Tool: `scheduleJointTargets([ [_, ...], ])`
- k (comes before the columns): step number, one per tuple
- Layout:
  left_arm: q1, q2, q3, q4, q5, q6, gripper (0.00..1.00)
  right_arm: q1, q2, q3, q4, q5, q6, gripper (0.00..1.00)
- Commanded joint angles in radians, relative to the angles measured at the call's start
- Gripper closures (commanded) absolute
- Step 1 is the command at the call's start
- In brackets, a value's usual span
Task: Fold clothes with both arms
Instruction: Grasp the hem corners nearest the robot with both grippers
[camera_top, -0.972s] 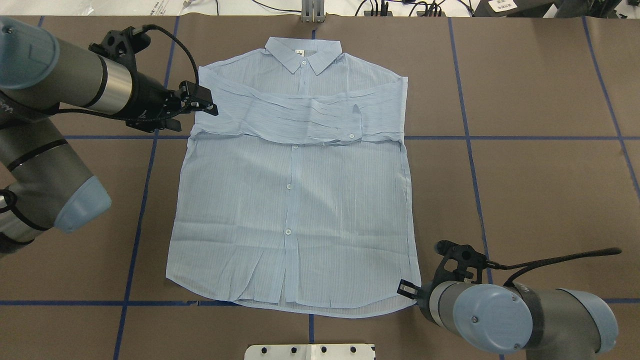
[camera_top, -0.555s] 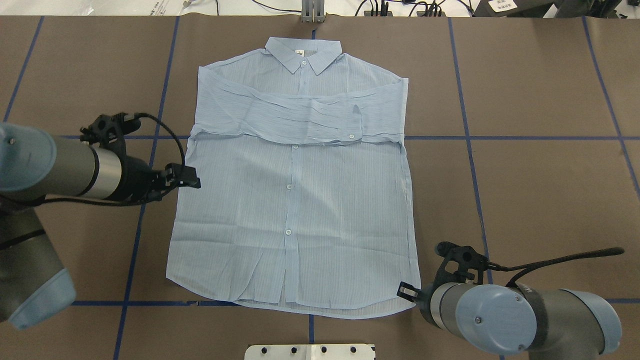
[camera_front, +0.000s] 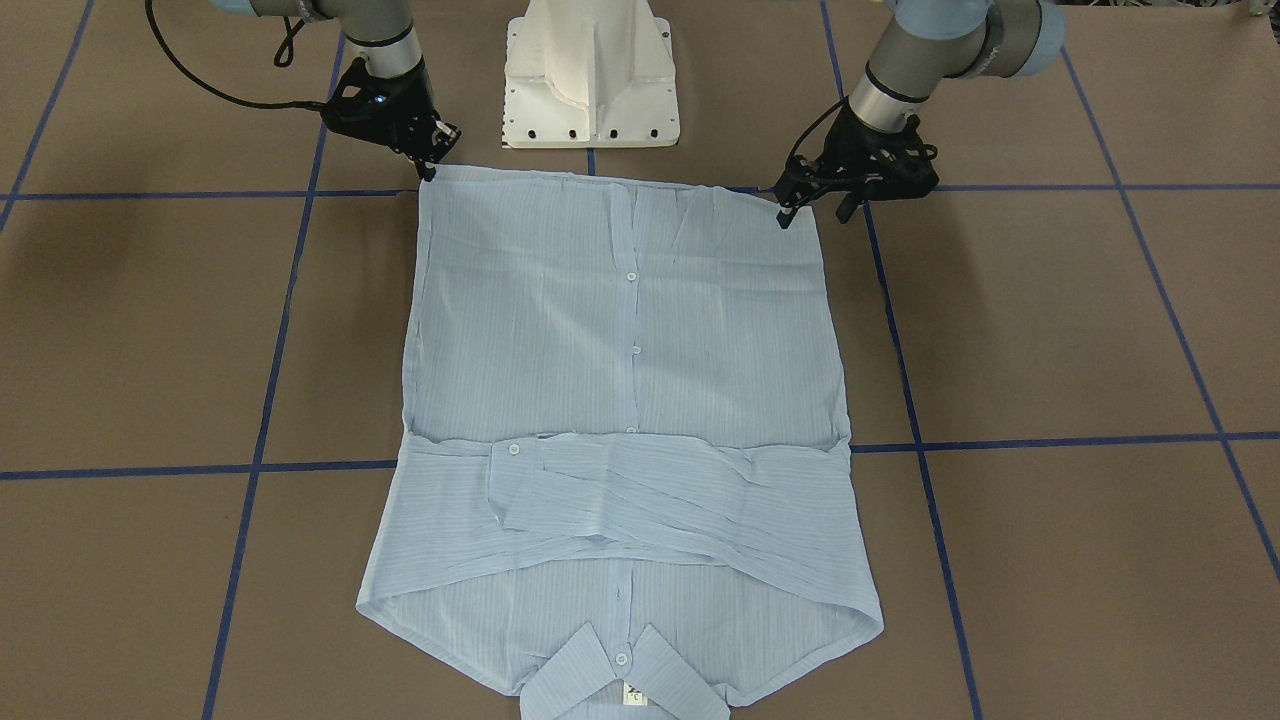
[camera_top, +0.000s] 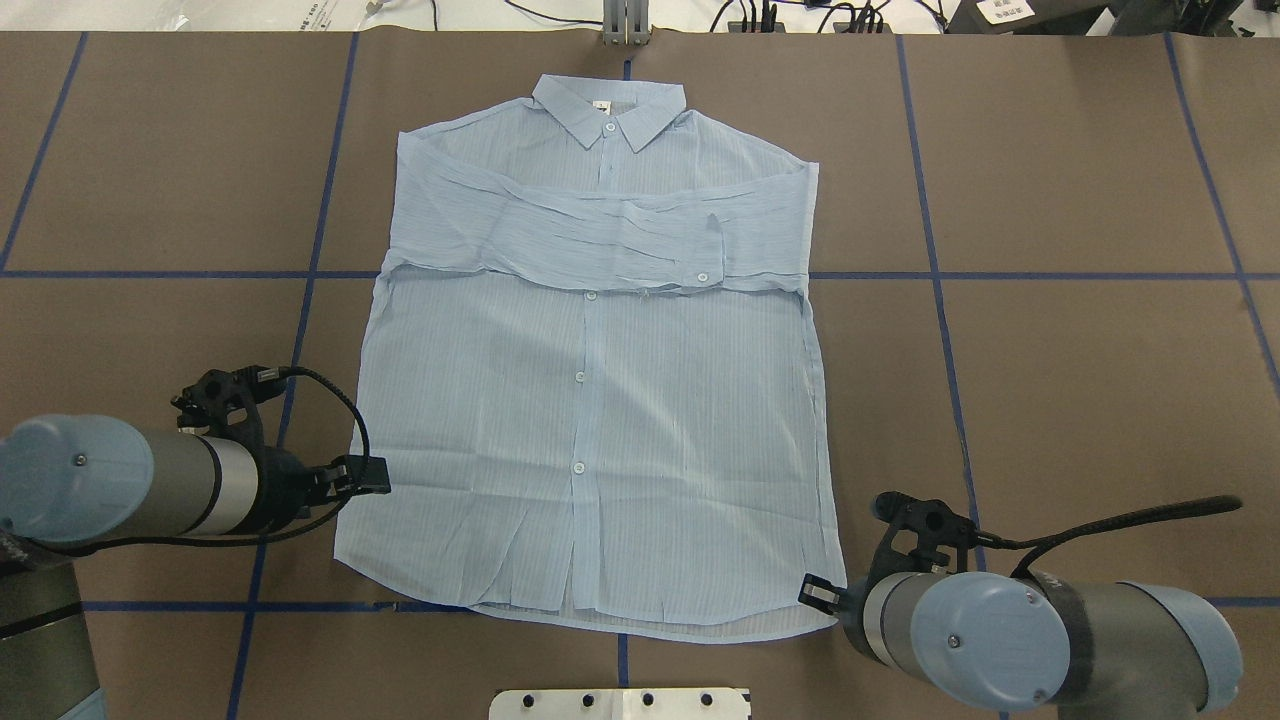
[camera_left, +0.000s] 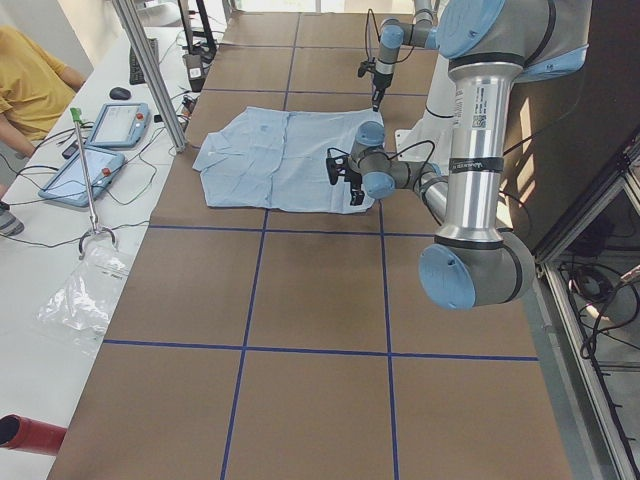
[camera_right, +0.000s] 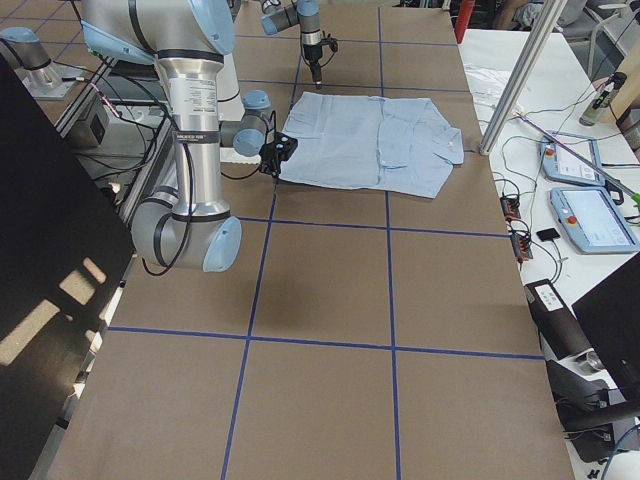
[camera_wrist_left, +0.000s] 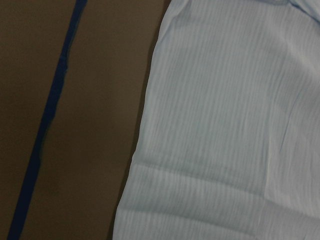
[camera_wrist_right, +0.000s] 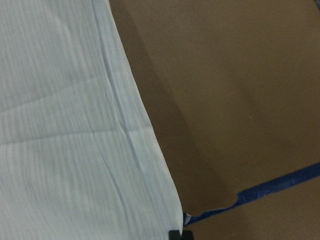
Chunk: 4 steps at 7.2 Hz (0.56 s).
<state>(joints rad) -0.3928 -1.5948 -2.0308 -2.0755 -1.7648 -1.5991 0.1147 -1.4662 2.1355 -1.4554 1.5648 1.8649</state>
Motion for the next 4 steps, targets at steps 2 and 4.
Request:
scheduleJointTargets([
  [2,0.071,-0.002,0.032,0.0,0.033,-0.059,0.01,-0.01,0.001,-0.008,0.001,0.004,-0.004,1.0],
  [4,0.075,0.001,0.046,-0.003,0.042,-0.059,0.05,-0.012,0.001,-0.006,0.001,0.003,-0.004,1.0],
])
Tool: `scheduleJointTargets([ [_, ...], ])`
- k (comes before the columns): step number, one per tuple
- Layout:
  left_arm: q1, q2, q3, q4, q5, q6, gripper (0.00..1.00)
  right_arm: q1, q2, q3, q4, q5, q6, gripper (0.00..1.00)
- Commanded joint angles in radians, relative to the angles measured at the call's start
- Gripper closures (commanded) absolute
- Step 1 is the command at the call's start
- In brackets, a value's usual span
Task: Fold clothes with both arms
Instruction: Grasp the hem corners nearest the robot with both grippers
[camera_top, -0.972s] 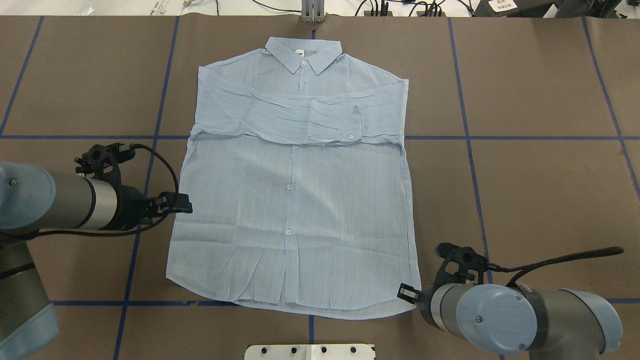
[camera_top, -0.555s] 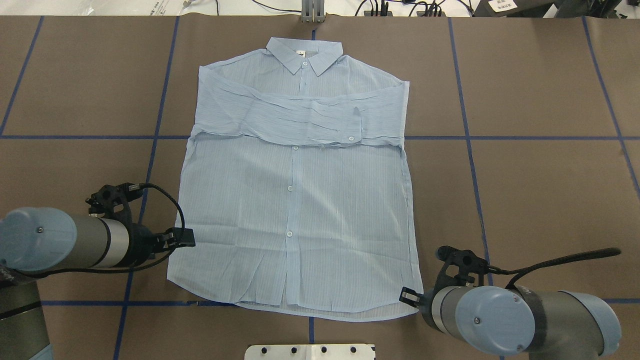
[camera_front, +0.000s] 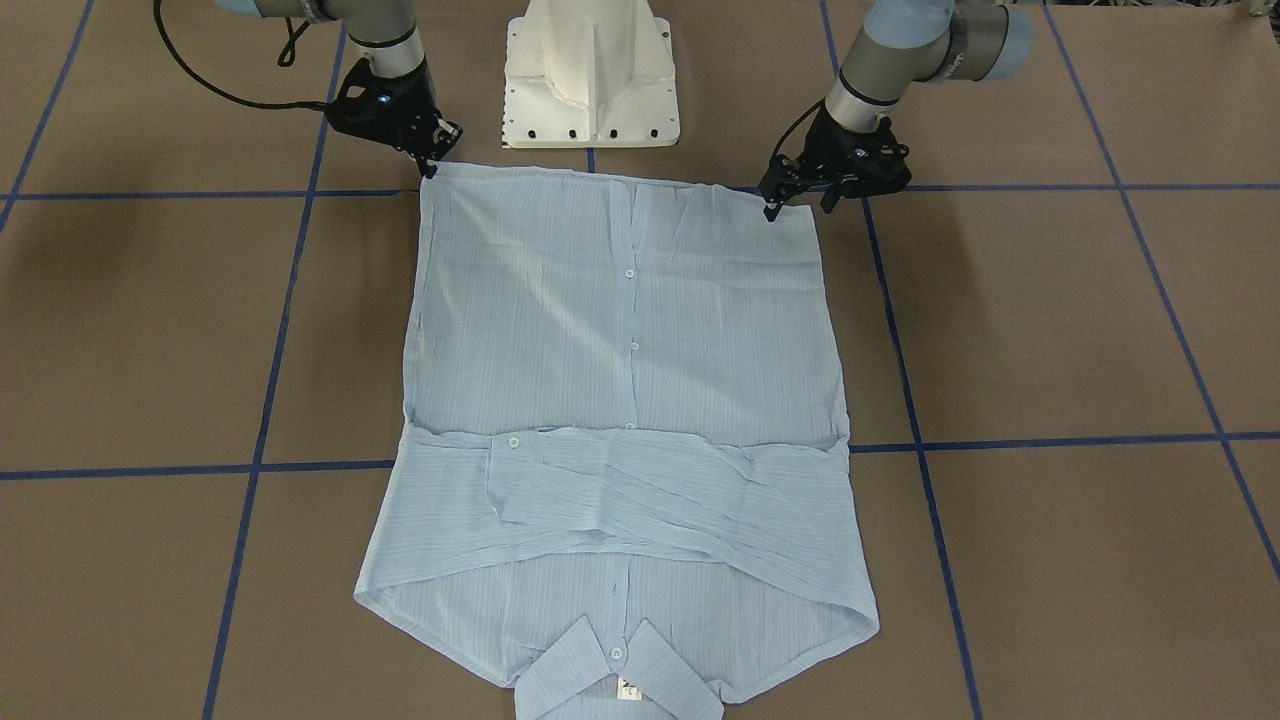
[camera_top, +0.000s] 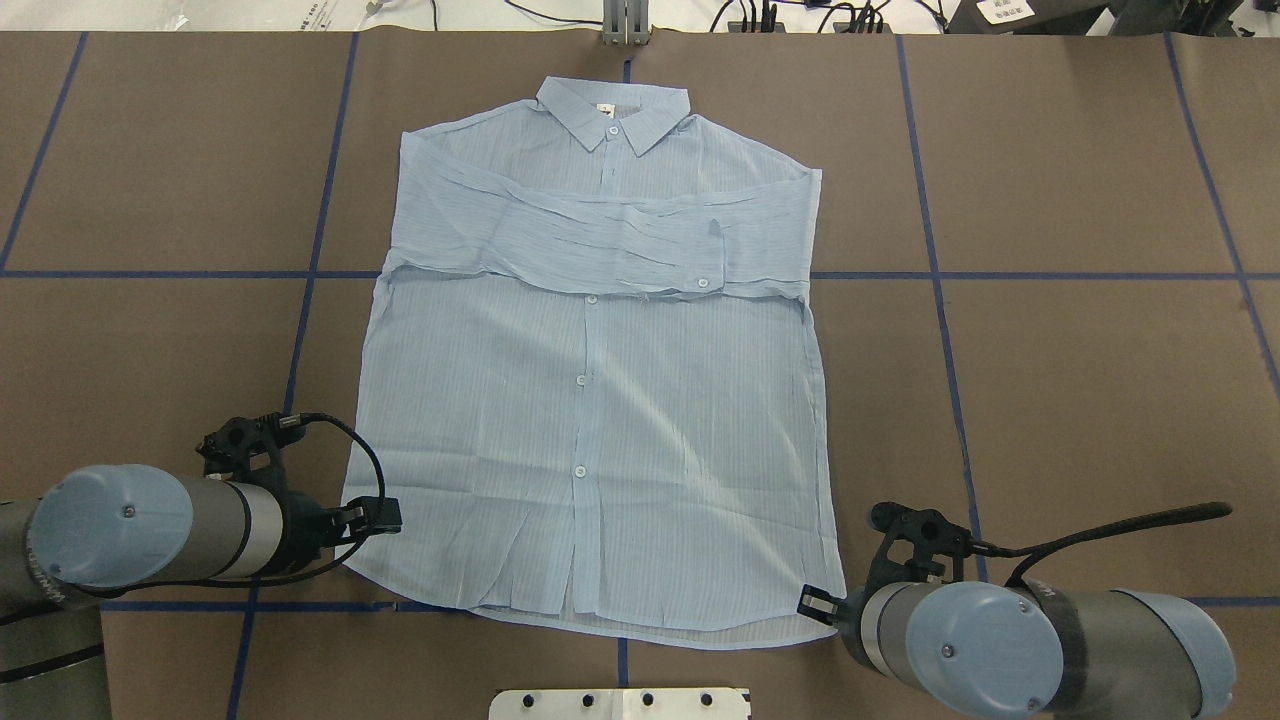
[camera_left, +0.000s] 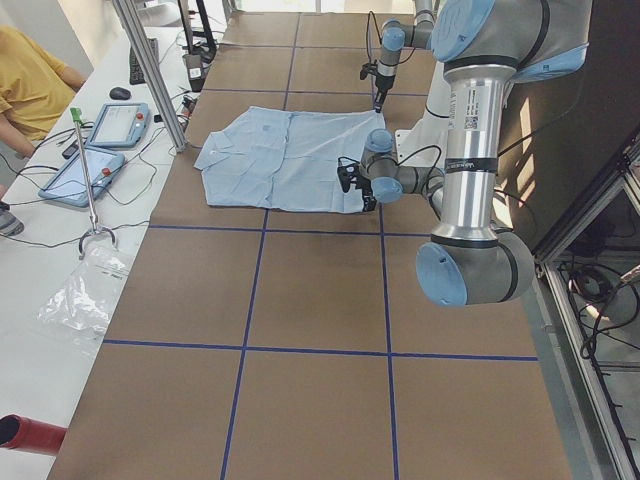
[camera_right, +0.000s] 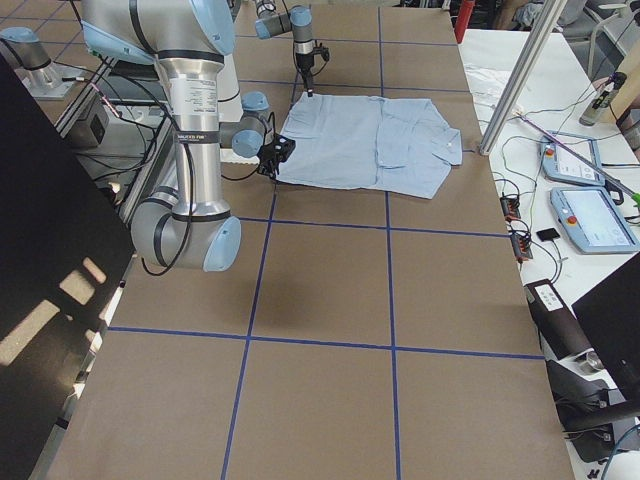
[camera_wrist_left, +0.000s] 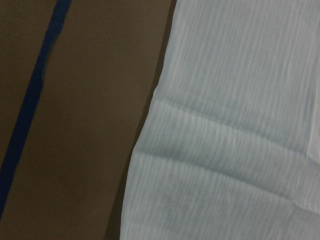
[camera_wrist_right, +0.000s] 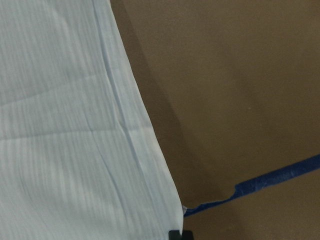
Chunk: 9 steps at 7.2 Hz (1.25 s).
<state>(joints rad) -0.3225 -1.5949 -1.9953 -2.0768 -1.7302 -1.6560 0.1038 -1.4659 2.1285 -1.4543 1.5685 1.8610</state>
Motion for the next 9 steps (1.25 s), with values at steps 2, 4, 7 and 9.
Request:
scheduleJointTargets([
  [2,0.006,0.001,0.01,-0.002,0.011,-0.005,0.32,-0.001,0.004,0.001,0.0,-0.002,0.001,1.0],
  [4,0.014,0.003,0.01,0.001,0.011,-0.007,0.63,-0.001,0.012,0.001,0.002,0.001,0.001,1.0],
  [7,0.025,0.016,0.009,-0.002,0.008,-0.028,0.43,-0.001,0.018,0.001,0.006,0.001,0.006,1.0],
  [9,0.025,0.019,0.009,-0.002,0.008,-0.028,0.39,-0.001,0.016,-0.001,0.011,-0.001,0.007,1.0],
])
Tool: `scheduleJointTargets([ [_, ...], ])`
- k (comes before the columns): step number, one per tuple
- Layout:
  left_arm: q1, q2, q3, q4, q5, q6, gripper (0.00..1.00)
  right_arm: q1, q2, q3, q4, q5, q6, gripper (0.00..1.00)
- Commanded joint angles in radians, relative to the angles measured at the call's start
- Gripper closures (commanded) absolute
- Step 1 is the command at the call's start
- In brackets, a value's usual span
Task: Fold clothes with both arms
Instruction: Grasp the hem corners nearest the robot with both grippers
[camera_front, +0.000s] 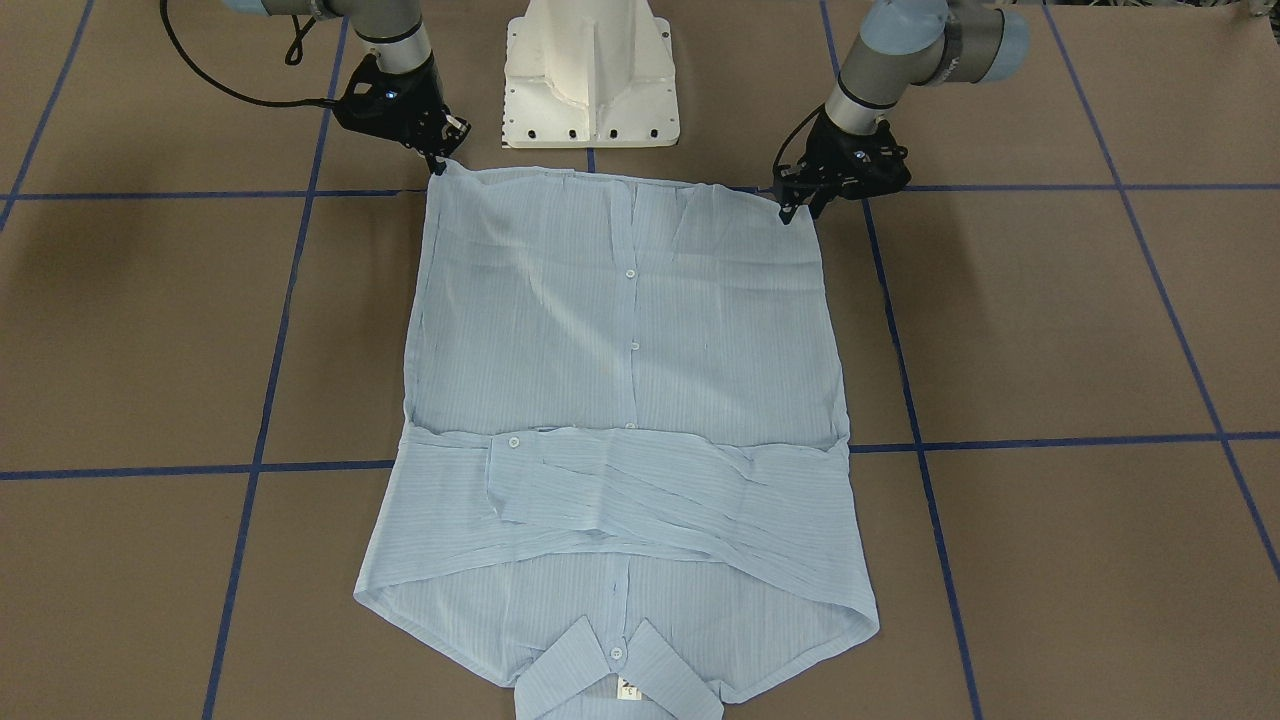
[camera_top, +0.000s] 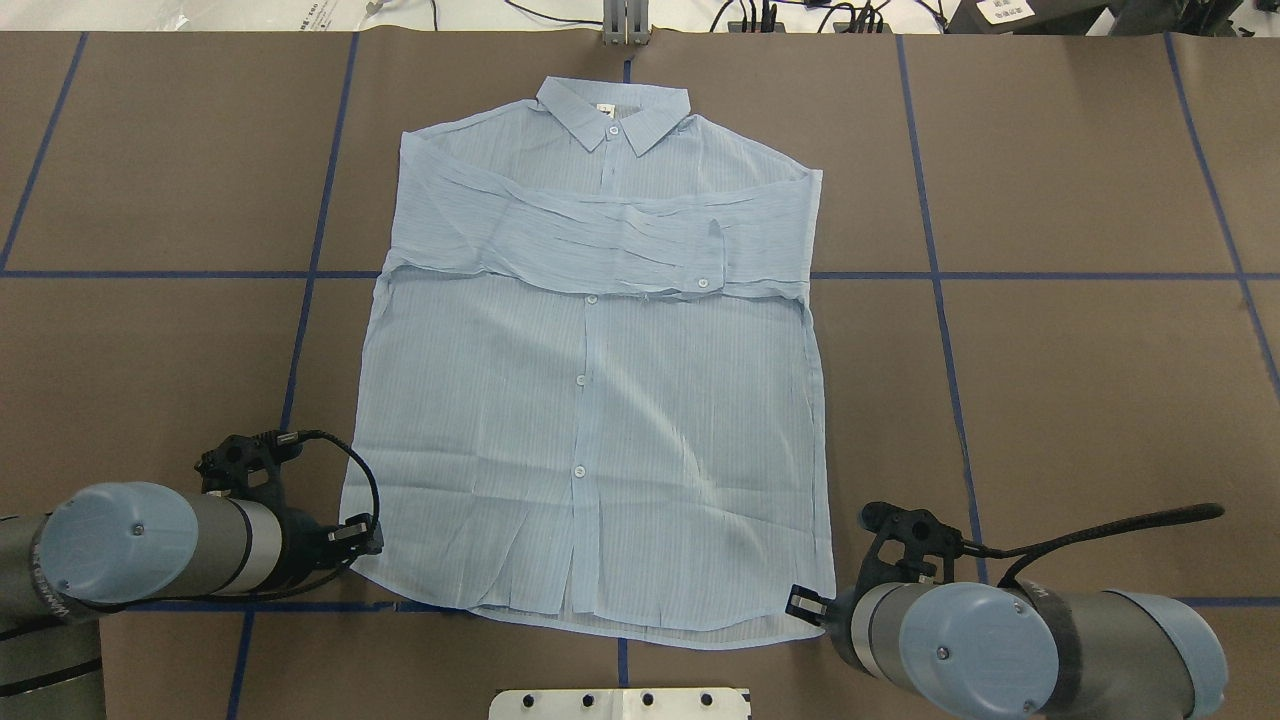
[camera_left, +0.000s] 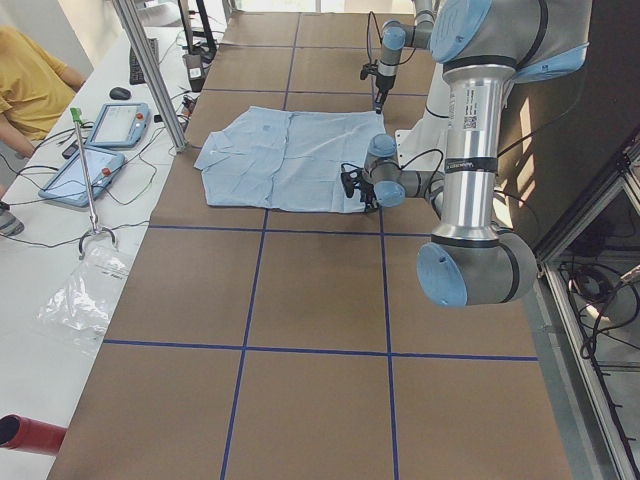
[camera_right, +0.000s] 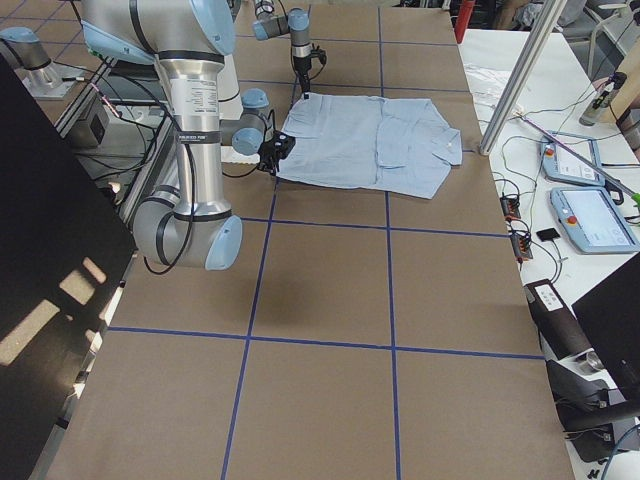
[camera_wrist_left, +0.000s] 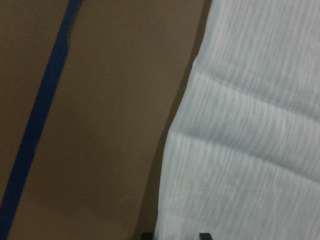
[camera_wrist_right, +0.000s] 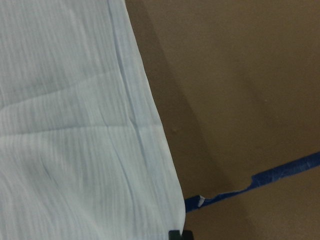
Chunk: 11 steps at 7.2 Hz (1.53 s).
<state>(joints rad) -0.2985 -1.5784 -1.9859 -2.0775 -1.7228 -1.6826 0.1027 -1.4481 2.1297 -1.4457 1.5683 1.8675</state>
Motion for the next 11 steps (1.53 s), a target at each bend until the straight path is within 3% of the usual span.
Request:
scheduleJointTargets([
  [1,0.01,0.003,-0.004,0.0,0.0,-0.002,0.53,0.0,0.0,-0.001,0.002,-0.001,0.002,1.0],
  [3,0.016,0.011,-0.011,0.001,0.002,-0.002,1.0,0.0,-0.002,-0.002,0.002,-0.005,0.001,1.0],
  [7,0.016,0.017,-0.089,0.002,-0.004,-0.101,1.0,0.012,-0.023,0.03,0.005,-0.002,-0.027,1.0],
  [11,0.056,0.011,-0.299,0.089,-0.023,-0.242,1.0,0.008,-0.126,0.142,0.002,-0.007,-0.016,1.0],
])
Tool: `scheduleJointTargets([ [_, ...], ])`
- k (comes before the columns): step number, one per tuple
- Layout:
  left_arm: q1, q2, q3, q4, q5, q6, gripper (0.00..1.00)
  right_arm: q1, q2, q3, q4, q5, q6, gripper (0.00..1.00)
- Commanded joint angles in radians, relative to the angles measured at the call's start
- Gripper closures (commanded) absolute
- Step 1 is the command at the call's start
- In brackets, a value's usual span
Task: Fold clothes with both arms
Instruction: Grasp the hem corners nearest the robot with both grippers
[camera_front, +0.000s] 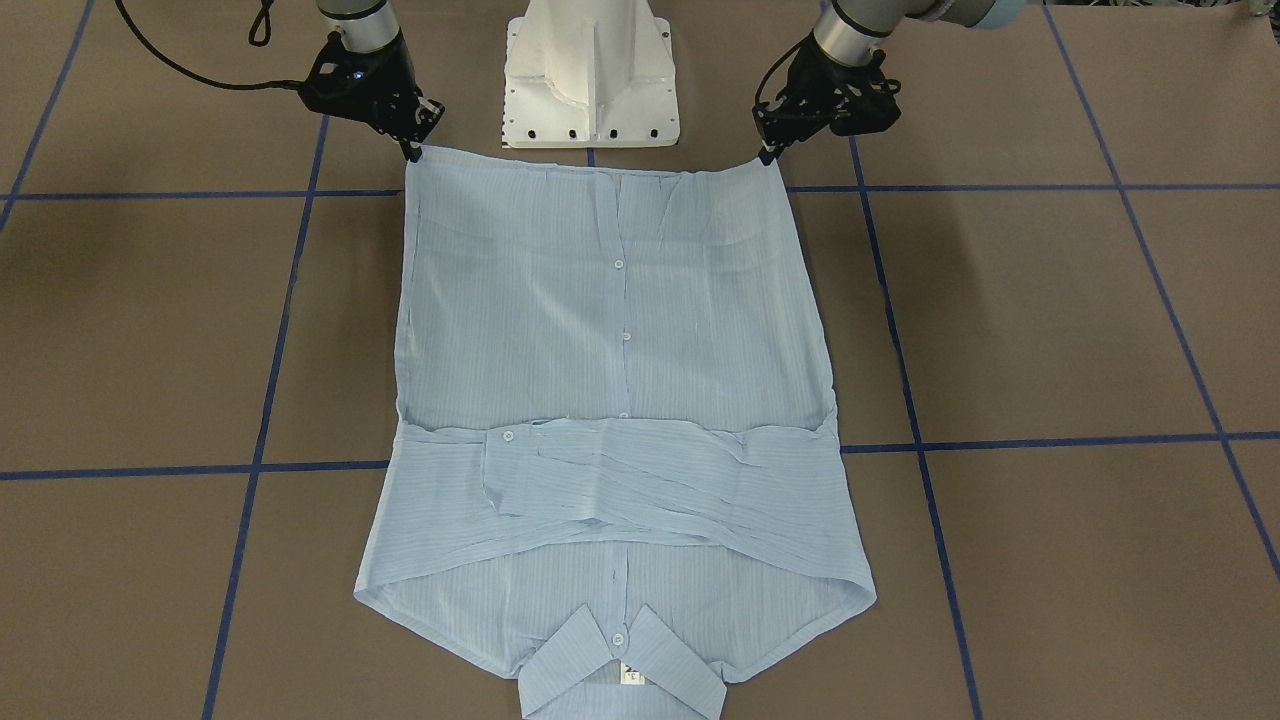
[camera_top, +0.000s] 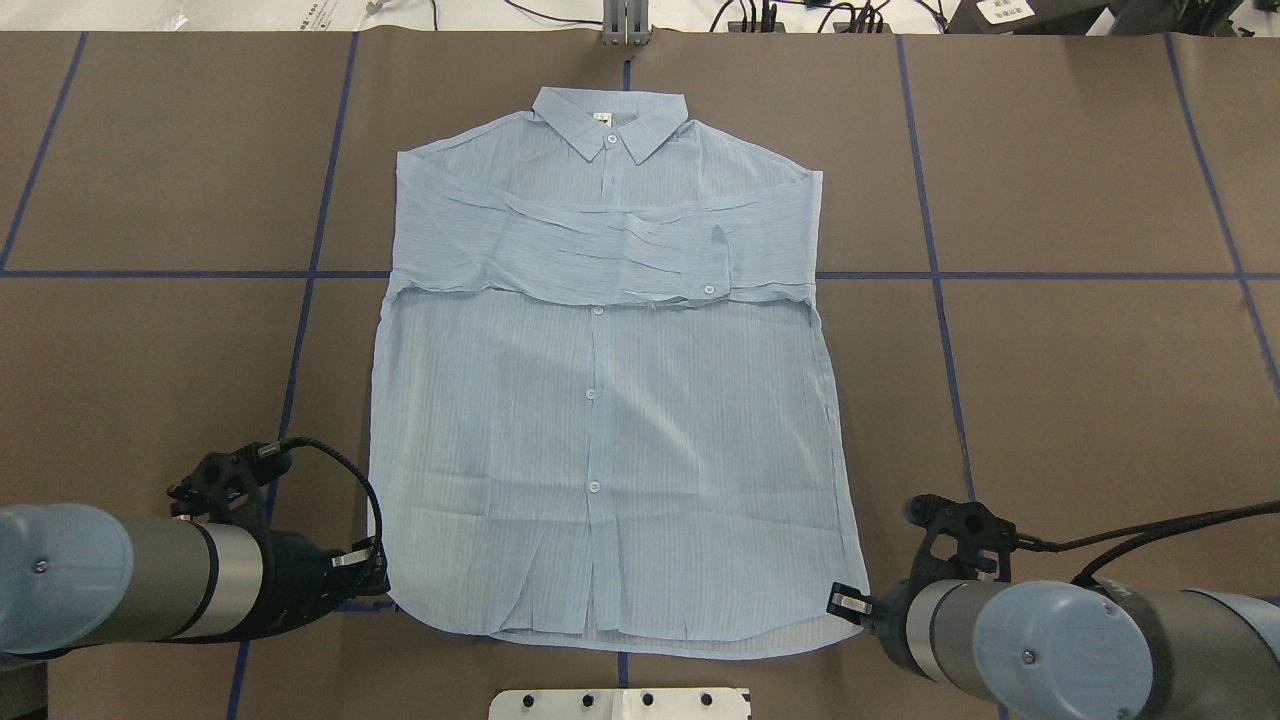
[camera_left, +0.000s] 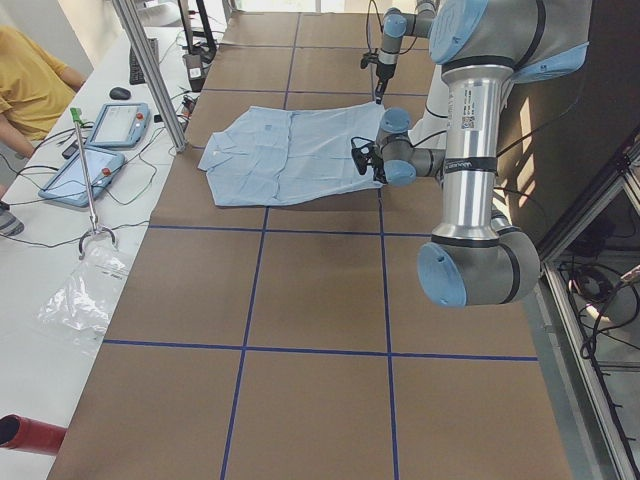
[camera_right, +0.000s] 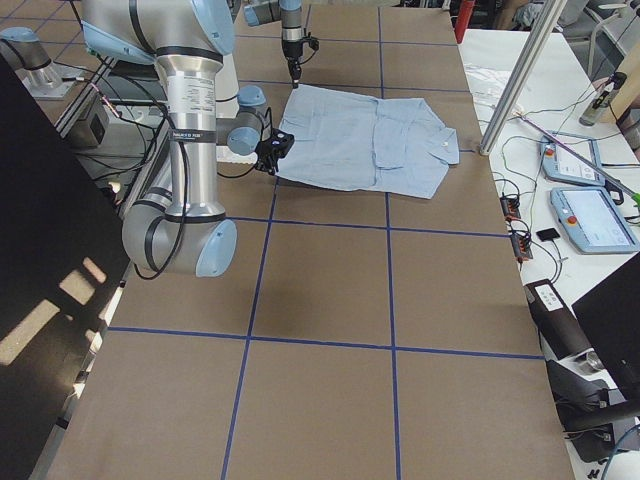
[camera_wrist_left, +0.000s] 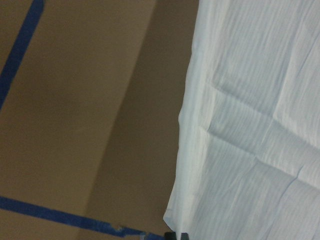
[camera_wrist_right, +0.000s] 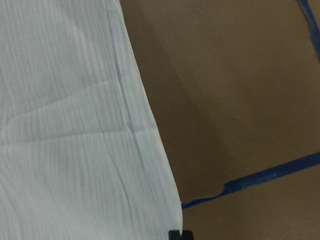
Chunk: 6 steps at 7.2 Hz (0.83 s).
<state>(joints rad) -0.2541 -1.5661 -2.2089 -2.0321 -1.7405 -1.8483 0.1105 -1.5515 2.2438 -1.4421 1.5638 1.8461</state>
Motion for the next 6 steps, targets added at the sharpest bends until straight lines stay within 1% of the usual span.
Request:
scheduleJointTargets([
  [1,0.012,-0.009,-0.1,0.068,-0.005,-0.138,1.0,0.015,-0.025,0.064,-0.003,-0.002,0.011,1.0],
  [3,0.001,-0.023,-0.094,0.089,-0.002,-0.148,1.0,0.078,0.016,0.071,-0.001,-0.007,0.012,1.0],
  [4,-0.061,-0.063,-0.1,0.09,-0.007,-0.068,1.0,0.13,0.06,0.063,-0.003,-0.005,0.01,1.0],
  [5,-0.183,-0.115,-0.1,0.114,-0.057,0.026,1.0,0.208,0.1,0.065,-0.003,0.004,0.008,1.0],
  [6,-0.286,-0.133,-0.092,0.15,-0.109,0.079,1.0,0.265,0.132,0.065,-0.011,0.001,0.01,1.0],
])
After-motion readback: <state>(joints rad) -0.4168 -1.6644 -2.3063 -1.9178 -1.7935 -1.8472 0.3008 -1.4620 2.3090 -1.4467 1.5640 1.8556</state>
